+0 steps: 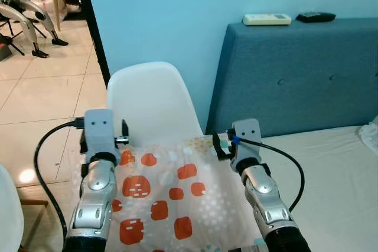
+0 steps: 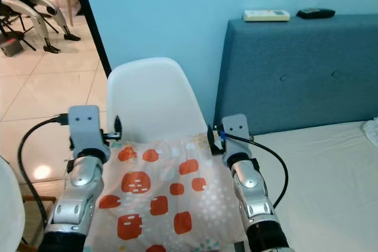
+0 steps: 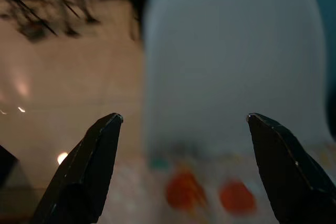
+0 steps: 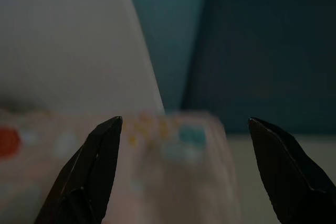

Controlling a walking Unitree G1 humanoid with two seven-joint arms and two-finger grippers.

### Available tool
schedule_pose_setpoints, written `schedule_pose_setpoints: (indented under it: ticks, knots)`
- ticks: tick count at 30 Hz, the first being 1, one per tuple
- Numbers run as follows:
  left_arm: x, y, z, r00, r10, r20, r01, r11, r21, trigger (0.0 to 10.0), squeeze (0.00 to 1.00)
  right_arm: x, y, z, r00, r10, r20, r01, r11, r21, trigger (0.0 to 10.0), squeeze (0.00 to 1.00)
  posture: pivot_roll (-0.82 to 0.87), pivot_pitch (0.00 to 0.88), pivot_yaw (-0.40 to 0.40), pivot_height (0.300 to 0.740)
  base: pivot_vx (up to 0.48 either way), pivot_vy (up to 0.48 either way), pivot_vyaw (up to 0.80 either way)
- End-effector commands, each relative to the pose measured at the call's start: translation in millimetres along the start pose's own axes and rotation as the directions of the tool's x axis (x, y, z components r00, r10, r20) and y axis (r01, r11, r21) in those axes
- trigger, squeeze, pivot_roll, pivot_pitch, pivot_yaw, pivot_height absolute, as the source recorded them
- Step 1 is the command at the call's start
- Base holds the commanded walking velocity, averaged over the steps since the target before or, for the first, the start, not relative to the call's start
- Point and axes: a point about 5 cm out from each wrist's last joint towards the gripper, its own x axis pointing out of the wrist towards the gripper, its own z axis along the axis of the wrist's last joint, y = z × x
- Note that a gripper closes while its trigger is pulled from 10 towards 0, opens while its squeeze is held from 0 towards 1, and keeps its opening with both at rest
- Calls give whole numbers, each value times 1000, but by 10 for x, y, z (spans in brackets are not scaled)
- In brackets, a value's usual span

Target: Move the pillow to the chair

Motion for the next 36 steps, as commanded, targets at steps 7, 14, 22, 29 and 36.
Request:
schedule_pose_setpoints:
  ticks: [7,14,22,29,36]
  knots:
    - [-161,59,-830,925,-7,-381,-19,998,-65,10000,90,-179,-66,-489,979,-72,-191,90,992,88,10000,0,49,62,-29,740,0,0,0]
    - [-266,49,-1055,878,-52,-476,44,999,-29,10000,0,-313,-71,-677,971,-51,-235,57,998,18,10000,0,34,79,-24,740,0,0,0]
    - [-297,-57,-1021,910,-87,-405,134,987,89,10000,0,-318,15,-652,979,-2,-206,9,999,35,10000,0,28,86,-19,740,0,0,0]
    - [-296,-90,-995,916,-96,-389,127,990,55,10000,0,-311,49,-638,980,8,-200,1,999,45,10000,0,30,88,-23,740,0,0,0]
    - [-303,-77,-984,923,-91,-373,129,989,78,10000,0,-334,95,-665,976,40,-215,-26,997,69,10000,0,28,90,-20,740,0,0,-457]
